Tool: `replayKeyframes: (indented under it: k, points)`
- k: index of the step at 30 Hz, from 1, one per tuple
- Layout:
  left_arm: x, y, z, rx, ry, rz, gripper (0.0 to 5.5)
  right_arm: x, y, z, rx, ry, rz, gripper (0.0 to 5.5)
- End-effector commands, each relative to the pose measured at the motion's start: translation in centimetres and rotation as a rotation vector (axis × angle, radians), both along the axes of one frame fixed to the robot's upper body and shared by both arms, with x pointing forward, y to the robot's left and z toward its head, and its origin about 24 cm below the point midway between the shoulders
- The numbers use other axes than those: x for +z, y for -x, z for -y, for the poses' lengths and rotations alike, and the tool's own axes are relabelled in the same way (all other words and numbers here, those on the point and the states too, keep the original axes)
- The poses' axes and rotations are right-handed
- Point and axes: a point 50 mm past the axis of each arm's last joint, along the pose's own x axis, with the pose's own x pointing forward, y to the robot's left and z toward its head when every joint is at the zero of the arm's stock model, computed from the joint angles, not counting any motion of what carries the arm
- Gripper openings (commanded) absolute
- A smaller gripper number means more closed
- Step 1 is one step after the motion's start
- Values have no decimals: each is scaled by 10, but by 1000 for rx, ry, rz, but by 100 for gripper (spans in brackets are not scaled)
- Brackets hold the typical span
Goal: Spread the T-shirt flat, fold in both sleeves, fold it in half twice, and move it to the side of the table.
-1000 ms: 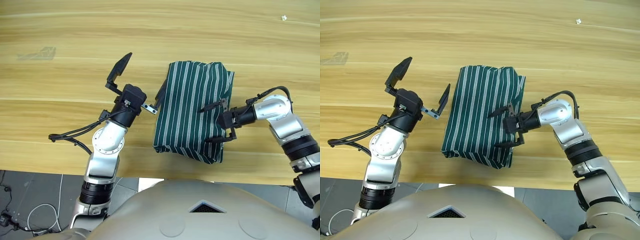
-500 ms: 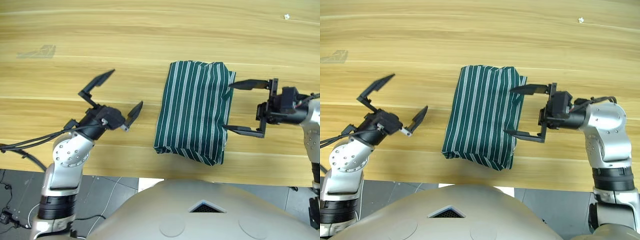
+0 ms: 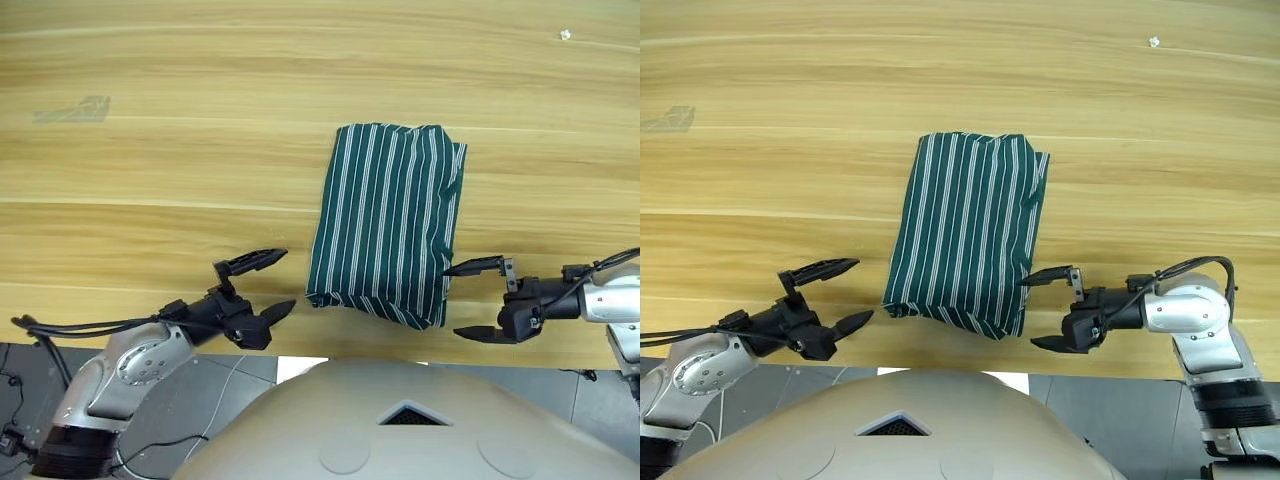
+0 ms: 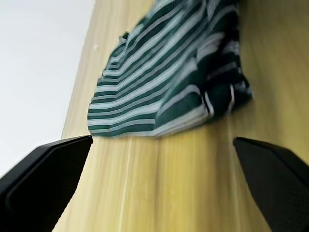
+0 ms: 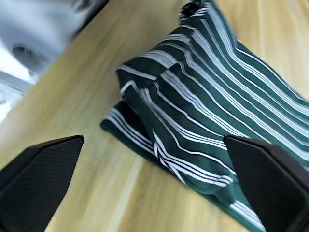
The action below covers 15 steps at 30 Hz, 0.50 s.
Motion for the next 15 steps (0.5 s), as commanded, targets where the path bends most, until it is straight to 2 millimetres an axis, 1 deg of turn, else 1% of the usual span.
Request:
replayKeyframes:
  k: [1, 4, 7, 9, 12, 15]
  points:
    - [-4, -4, 3, 9, 20, -30, 540, -9, -5, 3, 104, 106, 124, 536]
    - [-10, -5, 8, -6, 28, -53, 540, -15, -8, -1, 122, 84, 189, 536]
    - [-18, 0, 15, -47, 29, -85, 540, -18, -9, -6, 117, 54, 214, 536]
    - [-20, 2, 16, -55, 28, -103, 540, -18, -10, -7, 116, 53, 227, 536]
    - [-21, 1, 17, -49, 42, -124, 540, -19, -9, -8, 103, 41, 214, 536]
    - [-23, 1, 17, -72, 29, -149, 540, -22, -3, -10, 107, 32, 180, 536]
